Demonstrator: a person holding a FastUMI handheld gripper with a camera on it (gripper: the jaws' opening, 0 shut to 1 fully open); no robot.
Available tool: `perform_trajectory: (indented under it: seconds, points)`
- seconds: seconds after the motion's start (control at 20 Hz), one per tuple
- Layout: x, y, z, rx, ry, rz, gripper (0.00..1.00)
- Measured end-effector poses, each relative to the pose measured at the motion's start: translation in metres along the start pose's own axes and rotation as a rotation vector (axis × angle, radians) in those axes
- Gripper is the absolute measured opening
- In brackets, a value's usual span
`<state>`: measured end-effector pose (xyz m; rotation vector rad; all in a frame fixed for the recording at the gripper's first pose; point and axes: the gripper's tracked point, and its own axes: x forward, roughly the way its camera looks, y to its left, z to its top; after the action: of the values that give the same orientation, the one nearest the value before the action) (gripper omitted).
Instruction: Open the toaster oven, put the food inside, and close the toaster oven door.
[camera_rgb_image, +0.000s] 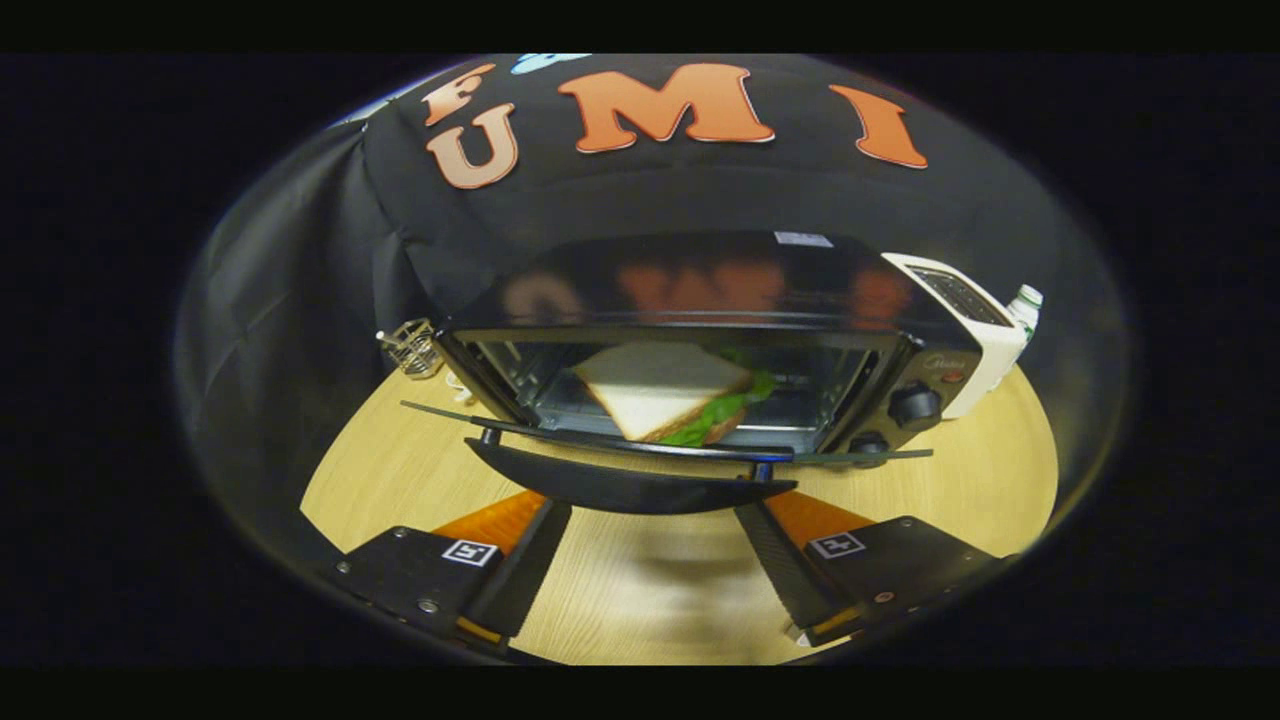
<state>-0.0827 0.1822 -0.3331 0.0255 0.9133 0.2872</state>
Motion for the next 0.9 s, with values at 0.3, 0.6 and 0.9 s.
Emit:
perform_trajectory:
  seconds: [0.3,0.6,0.9]
  points:
    - [-0.016,-0.02,0.052,-0.014,-0.124,-0.049,0.97]
    - [-0.062,-0.051,0.1,-0.032,-0.305,-0.106,0.97]
    - [-0.131,-0.082,0.149,-0.052,-0.504,-0.164,0.97]
